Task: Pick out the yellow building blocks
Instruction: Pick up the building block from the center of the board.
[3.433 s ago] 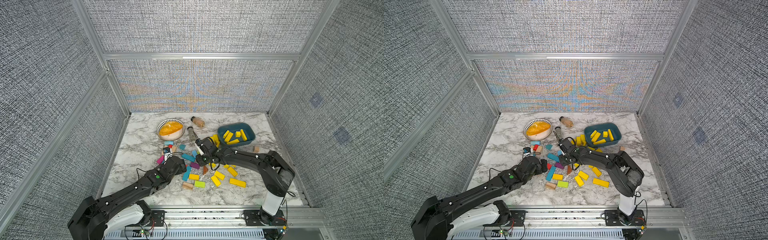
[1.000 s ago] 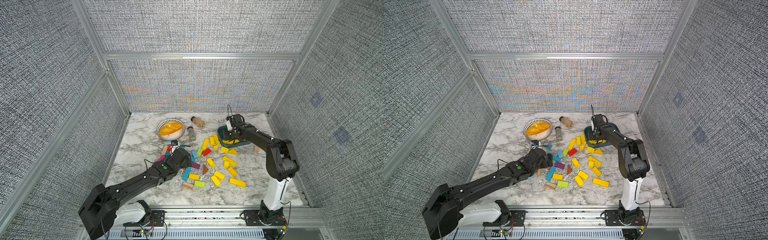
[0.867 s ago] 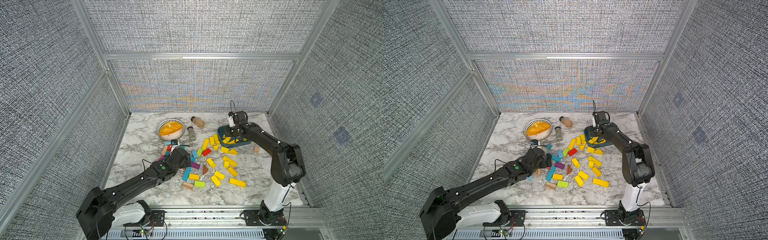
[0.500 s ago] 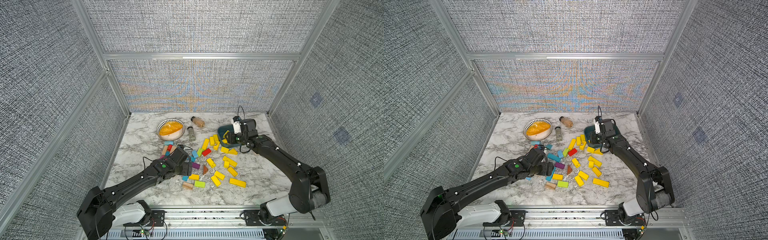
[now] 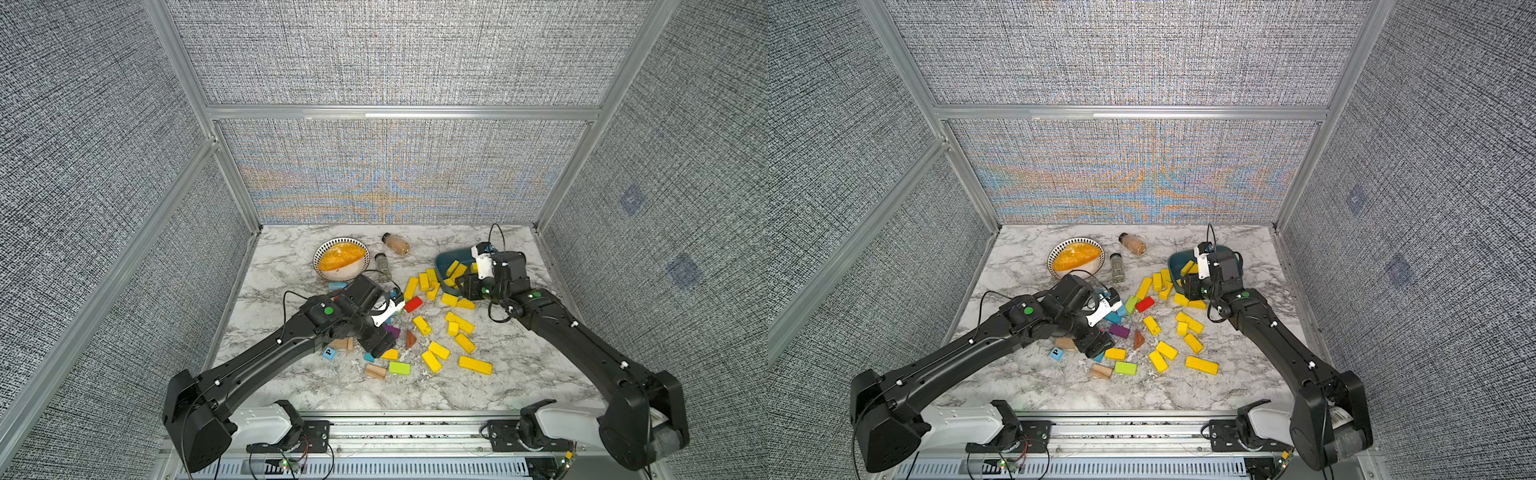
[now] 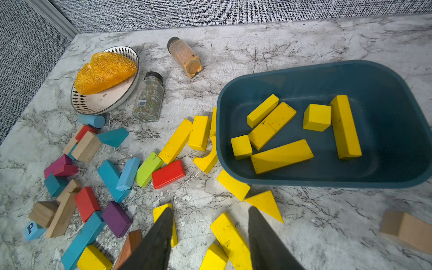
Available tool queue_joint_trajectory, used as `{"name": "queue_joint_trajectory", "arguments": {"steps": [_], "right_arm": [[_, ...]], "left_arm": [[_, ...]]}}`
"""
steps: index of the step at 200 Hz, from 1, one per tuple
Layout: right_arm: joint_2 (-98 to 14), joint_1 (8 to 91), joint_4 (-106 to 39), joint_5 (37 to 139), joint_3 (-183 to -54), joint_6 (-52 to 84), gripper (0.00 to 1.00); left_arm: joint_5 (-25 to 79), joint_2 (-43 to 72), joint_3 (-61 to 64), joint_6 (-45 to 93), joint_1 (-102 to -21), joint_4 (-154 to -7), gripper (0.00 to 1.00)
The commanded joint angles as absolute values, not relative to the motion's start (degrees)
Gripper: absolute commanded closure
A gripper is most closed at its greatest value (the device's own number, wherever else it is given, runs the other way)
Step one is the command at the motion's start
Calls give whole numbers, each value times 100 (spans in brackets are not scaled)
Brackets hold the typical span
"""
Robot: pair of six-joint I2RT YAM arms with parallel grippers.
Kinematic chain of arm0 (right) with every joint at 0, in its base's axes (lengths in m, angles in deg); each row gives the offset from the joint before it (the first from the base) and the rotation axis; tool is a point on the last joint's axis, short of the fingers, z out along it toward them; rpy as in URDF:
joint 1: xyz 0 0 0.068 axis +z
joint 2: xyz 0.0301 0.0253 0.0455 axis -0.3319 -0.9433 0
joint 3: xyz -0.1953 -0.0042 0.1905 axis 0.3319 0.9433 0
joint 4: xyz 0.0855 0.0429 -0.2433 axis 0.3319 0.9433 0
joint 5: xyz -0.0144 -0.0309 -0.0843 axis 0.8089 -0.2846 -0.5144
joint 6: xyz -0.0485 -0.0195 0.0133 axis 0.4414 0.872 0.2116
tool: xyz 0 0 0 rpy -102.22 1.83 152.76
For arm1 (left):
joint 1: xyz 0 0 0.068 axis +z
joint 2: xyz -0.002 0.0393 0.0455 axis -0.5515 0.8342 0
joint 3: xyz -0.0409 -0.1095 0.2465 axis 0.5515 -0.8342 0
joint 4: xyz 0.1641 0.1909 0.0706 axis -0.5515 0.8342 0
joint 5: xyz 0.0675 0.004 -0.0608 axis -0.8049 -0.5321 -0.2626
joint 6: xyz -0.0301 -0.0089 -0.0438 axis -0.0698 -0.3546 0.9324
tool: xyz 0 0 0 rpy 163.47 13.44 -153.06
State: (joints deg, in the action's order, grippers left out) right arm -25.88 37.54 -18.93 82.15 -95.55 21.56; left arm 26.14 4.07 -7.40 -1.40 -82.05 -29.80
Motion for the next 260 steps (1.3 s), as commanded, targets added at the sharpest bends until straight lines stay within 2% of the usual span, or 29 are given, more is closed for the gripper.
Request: {"name": "queue_joint_trajectory", "arguments": {"steps": [1, 38, 57, 88, 167, 222, 260], "right_arm": [[-2448, 3756, -1883, 8130, -9524, 2176, 47], [-2318, 3648, -2090, 8206, -9204, 2171, 47], [-2328, 3574, -2117, 8306, -9117, 2150, 47], [-2339, 3552, -2152, 8408, -9031, 2167, 47], [-2254, 3521, -2031, 8277, -8935, 2237, 47], [-2124, 3523, -1969, 8192, -8863, 2229, 47], [-2115, 3521, -1906, 8117, -8890, 2221, 47]], "left_arm": [[3009, 543, -646, -2009, -8229, -2507, 17], [2880, 1113, -440, -3536, -8234, -1869, 20], [2472, 1363, -508, -3905, -8292, -1815, 29], [2424, 1343, -789, -4350, -8376, -2370, 33], [1775, 2281, -657, -4788, -8700, -2817, 36], [1746, 2897, -490, -4734, -8700, -3104, 36], [2096, 3116, -424, -4672, -8691, -2866, 35]]}}
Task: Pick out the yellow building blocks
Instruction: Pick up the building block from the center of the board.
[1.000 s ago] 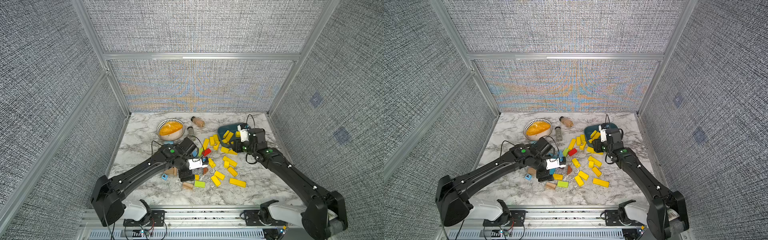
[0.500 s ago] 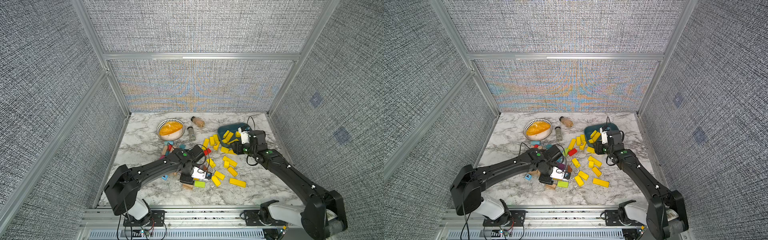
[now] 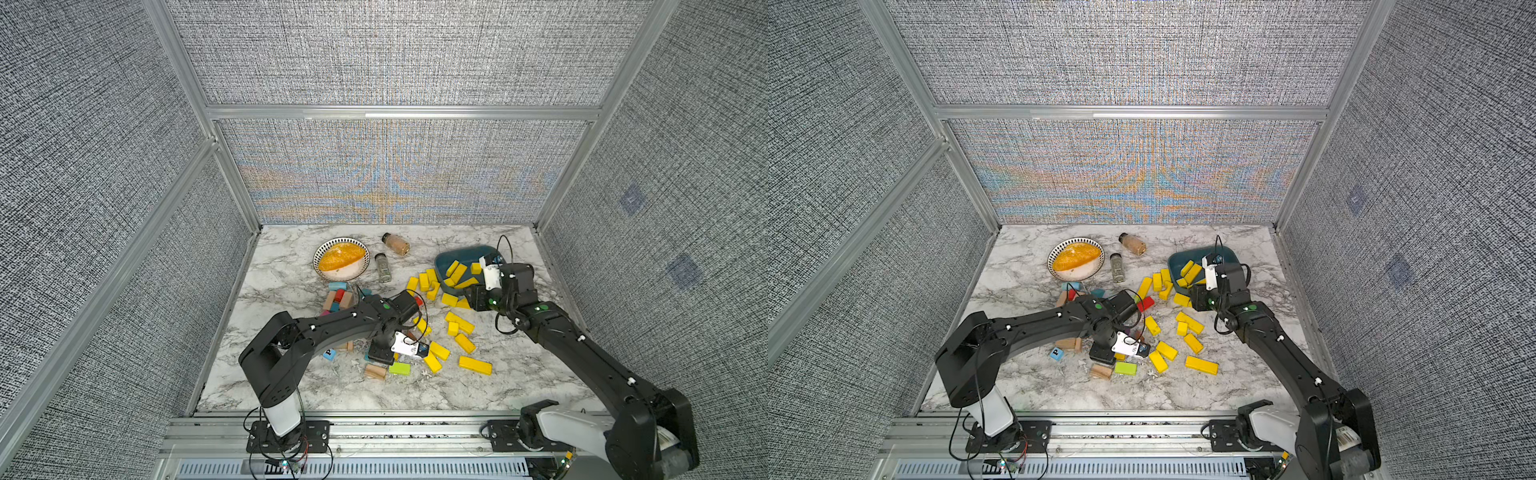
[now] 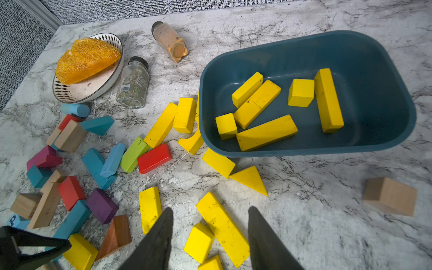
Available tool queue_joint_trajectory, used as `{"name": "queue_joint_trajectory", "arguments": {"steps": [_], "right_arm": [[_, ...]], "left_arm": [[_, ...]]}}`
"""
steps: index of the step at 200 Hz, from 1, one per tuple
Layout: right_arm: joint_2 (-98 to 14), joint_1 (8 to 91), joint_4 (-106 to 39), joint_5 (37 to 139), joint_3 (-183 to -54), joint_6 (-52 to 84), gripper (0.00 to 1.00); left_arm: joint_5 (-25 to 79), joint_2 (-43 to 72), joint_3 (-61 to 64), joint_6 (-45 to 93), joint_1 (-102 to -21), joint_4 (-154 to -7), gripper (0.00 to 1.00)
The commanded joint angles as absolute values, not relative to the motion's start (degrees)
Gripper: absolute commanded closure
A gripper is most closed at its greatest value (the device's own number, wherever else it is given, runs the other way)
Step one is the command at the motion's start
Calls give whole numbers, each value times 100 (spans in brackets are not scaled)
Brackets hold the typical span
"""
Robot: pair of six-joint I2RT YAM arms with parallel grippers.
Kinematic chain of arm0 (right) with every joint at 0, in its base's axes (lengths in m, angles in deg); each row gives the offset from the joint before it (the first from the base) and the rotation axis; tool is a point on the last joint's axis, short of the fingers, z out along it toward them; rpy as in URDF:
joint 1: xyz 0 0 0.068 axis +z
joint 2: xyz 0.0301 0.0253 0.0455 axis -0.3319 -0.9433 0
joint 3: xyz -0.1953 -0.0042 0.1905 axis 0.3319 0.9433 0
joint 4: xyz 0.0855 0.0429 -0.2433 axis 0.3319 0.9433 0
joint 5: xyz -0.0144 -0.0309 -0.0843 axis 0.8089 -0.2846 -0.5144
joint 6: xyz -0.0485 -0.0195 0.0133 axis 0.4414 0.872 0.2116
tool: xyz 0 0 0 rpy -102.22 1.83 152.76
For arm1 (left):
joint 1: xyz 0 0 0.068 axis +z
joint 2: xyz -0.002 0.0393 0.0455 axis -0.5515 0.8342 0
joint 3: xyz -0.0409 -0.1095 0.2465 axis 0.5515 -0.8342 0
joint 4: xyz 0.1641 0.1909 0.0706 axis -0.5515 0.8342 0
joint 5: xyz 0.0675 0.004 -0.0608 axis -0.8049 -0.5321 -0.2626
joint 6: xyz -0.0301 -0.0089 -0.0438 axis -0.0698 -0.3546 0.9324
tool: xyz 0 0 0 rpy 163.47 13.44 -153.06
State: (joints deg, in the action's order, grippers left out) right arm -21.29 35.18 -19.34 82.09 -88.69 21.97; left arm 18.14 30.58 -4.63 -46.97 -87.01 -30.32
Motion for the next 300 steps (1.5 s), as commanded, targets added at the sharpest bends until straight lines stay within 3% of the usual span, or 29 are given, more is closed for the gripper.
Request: {"name": "queue_joint_trajectory", "arguments": {"steps": [1, 15, 31, 43, 141, 184, 218, 260, 276, 300], "right_arm": [[-2115, 3525, -1904, 8117, -8894, 2216, 47], [-2108, 3521, -1884, 8103, -8916, 2229, 47], [-2116, 3521, -1845, 8106, -8946, 2241, 47], [-2122, 3522, -1808, 8099, -8977, 2255, 47], [-2308, 3525, -1908, 8218, -8925, 2300, 47], [-2223, 3512, -1860, 8160, -8934, 2276, 48], [-2010, 3510, -1839, 8410, -8924, 2195, 47], [-1623, 3530, -1815, 9335, -8721, 1926, 48], [-1481, 3665, -1955, 9719, -8535, 1615, 49], [-1347, 4133, -2256, 9847, -8442, 1149, 50]], "left_arm": [[2105, 3122, -425, -4666, -8691, -2866, 35], [2112, 3224, -482, -4617, -8692, -2932, 36], [1974, 3410, -484, -4609, -8681, -2996, 47], [1859, 3511, -461, -4573, -8673, -3067, 49], [1874, 3621, -614, -4392, -8445, -3410, 49], [1730, 3734, -628, -4388, -8445, -3467, 76], [1733, 3114, -707, -4234, -8445, -3574, 85], [2179, 1762, -1115, -2403, -8445, -5231, 90], [2346, 1561, -1336, -1360, -8460, -6016, 96], [2293, 1467, -1846, -83, -8549, -7298, 97]]}}
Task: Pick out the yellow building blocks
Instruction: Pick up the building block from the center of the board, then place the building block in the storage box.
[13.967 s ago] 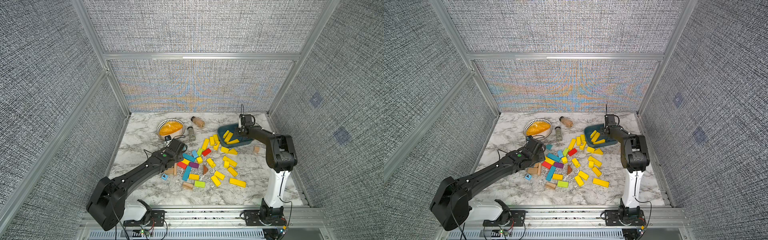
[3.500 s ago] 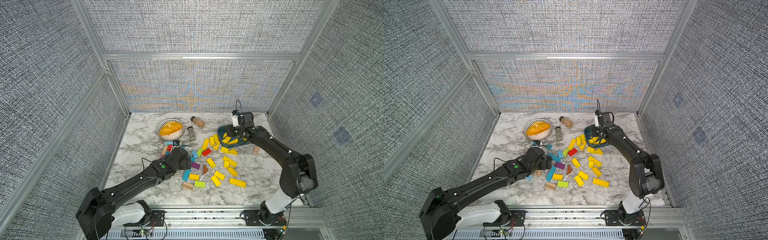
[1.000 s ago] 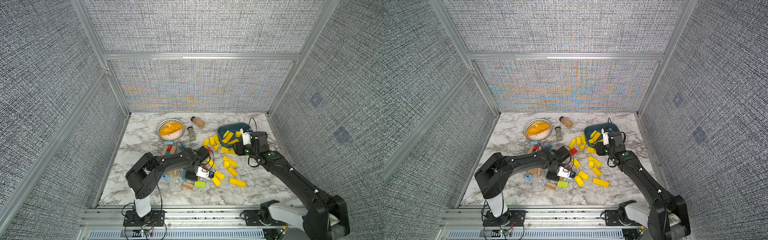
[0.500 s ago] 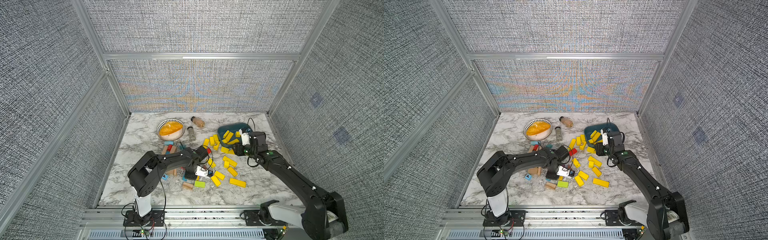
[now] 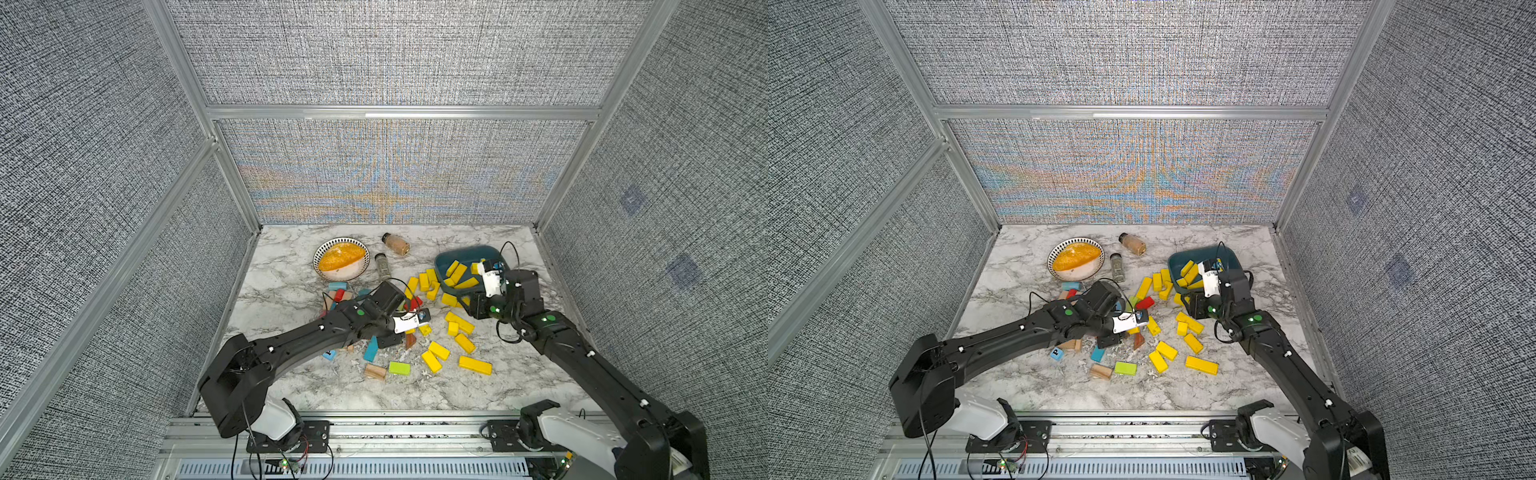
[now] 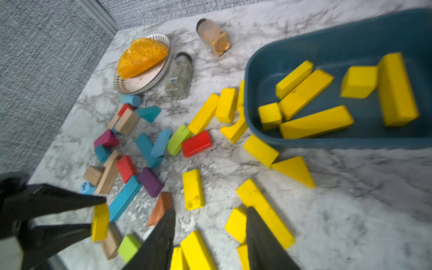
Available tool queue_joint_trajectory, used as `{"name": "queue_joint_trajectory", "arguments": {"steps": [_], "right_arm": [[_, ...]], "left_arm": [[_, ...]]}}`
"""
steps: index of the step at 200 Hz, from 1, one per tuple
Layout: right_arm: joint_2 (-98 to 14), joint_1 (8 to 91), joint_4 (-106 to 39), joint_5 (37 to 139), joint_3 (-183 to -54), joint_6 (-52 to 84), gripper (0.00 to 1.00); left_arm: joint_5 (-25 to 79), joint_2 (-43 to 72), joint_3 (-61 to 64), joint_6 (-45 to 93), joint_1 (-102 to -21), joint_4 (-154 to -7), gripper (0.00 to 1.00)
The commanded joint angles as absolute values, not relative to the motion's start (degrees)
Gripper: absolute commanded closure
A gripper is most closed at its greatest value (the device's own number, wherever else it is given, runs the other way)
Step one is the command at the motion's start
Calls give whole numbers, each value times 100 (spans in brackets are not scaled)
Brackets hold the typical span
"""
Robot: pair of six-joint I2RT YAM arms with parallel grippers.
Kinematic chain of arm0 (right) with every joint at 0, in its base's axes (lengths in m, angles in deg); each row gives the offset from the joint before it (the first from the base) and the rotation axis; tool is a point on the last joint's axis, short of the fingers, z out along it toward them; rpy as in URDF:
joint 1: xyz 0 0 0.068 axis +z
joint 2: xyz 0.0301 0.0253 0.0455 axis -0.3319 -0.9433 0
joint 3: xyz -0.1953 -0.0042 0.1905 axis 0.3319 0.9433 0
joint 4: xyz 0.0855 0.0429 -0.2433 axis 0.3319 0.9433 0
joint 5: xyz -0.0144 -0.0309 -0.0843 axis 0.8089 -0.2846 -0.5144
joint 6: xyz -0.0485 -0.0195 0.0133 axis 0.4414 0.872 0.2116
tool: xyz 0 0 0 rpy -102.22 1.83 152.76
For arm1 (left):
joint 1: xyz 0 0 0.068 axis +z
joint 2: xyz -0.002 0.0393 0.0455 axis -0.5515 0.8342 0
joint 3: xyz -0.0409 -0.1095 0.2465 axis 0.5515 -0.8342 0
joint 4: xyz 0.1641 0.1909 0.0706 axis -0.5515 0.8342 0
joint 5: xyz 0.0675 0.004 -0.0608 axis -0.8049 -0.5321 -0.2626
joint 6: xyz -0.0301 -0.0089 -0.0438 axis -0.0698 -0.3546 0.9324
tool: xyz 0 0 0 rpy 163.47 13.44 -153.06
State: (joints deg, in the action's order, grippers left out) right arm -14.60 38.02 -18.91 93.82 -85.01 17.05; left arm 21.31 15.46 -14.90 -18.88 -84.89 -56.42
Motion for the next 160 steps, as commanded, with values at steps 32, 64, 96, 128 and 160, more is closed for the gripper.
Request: {"name": "queue_joint_trajectory", "arguments": {"steps": [32, 64, 96, 128, 160], "right_arm": [[-1575, 4742, -2807, 9981, -8383, 669, 49], [-2087, 5261, -2881, 9678, -8537, 625, 49], [-2341, 5322, -3084, 9685, -8531, 533, 50], [-2348, 5340, -3171, 9681, -8465, 477, 61], [-2283, 5334, -3193, 9627, -8455, 443, 86]], "left_arm": [[2025, 1491, -2464, 1016, -8667, -8754, 98], [2051, 1528, -2612, 1160, -8752, -9202, 98], [2274, 1479, -2599, 1071, -8768, -9209, 100], [2439, 1540, -2574, 1088, -8770, -9259, 100], [2520, 1625, -2494, 1097, -8764, -9326, 84]]}}
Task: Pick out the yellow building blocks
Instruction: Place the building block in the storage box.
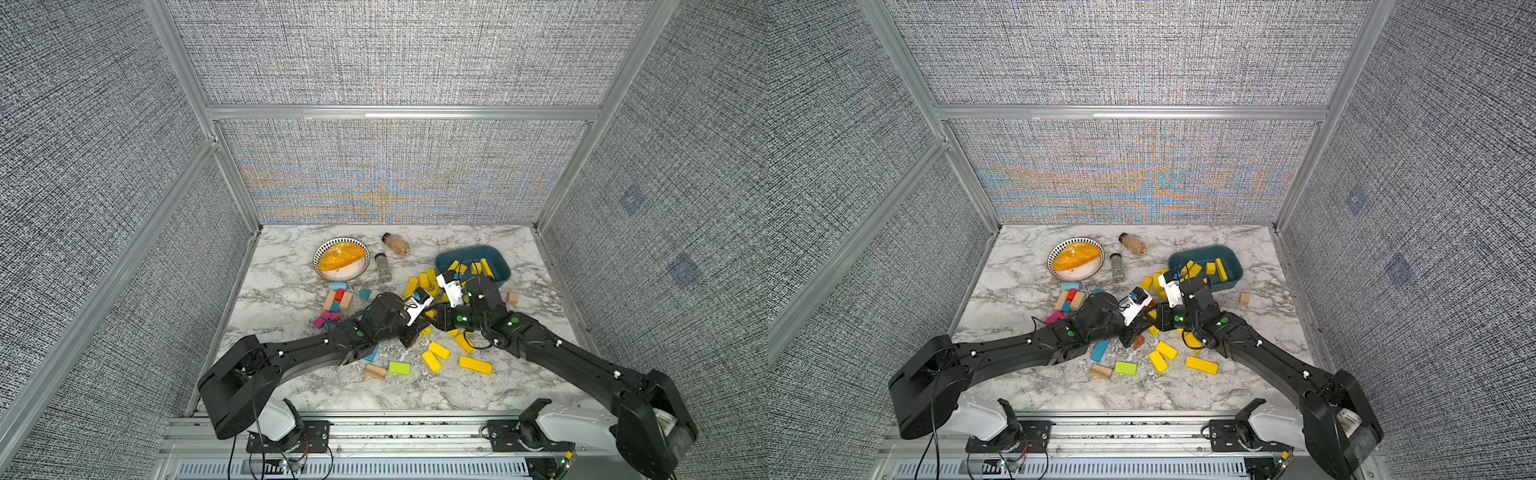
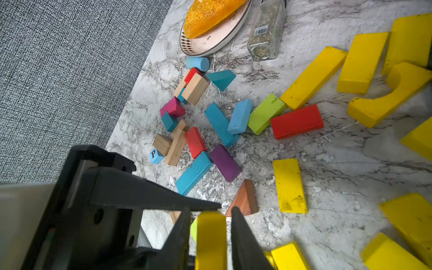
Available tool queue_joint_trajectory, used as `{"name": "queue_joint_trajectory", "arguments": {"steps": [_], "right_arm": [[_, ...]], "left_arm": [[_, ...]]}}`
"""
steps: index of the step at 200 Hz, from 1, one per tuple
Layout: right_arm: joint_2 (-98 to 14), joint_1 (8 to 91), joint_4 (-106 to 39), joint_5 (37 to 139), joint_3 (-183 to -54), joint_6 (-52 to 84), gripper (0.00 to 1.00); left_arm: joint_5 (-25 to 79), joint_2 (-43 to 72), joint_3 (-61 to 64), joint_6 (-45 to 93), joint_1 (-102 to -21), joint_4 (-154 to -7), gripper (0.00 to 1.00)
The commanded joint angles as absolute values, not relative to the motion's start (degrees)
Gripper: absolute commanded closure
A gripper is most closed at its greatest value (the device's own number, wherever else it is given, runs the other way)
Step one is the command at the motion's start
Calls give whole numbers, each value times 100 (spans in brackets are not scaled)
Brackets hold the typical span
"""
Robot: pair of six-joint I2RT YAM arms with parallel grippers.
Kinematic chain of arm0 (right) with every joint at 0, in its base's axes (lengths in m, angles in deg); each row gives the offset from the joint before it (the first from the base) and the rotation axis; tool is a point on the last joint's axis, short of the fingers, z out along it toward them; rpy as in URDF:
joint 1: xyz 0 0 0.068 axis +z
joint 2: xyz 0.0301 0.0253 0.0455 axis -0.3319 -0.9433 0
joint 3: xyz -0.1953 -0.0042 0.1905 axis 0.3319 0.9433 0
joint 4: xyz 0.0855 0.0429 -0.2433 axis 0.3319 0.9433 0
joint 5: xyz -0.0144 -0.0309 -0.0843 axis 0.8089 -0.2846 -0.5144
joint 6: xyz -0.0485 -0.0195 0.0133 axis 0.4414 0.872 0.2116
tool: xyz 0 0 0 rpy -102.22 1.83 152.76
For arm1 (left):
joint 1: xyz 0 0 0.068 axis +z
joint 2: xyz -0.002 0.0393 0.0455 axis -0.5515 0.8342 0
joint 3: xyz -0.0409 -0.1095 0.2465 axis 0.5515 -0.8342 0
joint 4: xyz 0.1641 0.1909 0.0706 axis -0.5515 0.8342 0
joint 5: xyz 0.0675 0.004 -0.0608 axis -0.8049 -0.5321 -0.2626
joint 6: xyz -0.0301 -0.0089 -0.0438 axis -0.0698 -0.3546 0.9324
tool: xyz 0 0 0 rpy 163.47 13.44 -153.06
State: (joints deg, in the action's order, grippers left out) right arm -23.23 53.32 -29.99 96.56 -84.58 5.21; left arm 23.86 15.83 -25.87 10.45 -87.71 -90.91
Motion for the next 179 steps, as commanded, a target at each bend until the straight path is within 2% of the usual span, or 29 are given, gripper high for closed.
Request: {"name": "queue_joint_trajectory", "arguments": {"steps": [1, 21, 35, 39, 44, 55, 84, 117, 179], "right_arm": [[-2283, 5332, -3193, 9623, -8457, 444, 87], [-2312, 5251, -3158, 9529, -8516, 386, 100], [-2353, 5084, -3128, 9479, -8609, 386, 100], [-2366, 5007, -3132, 9474, -8636, 389, 100], [-2393, 4881, -3145, 9470, -8673, 391, 100], [-2475, 4577, -3207, 9453, -8769, 409, 100], [-2951, 3616, -3365, 9185, -9250, 542, 100], [-4201, 2940, -3264, 8657, -10110, 860, 100], [-6632, 2864, -2816, 9109, -12151, 1225, 100]], "left_arm": [[2515, 1624, -2493, 1092, -8767, -9326, 83], [2367, 1558, -2498, 1017, -8768, -9392, 53], [2197, 1434, -2535, 897, -8770, -9393, 35], [2139, 1390, -2542, 870, -8774, -9371, 21], [2051, 1323, -2548, 851, -8770, -9336, 11], [1791, 1171, -2532, 830, -8770, -9129, 1], [1134, 813, -2865, 752, -8737, -9227, 1], [866, 939, -2929, 541, -8665, -9088, 0], [551, 1087, -2947, 1027, -8649, -9186, 0]]}}
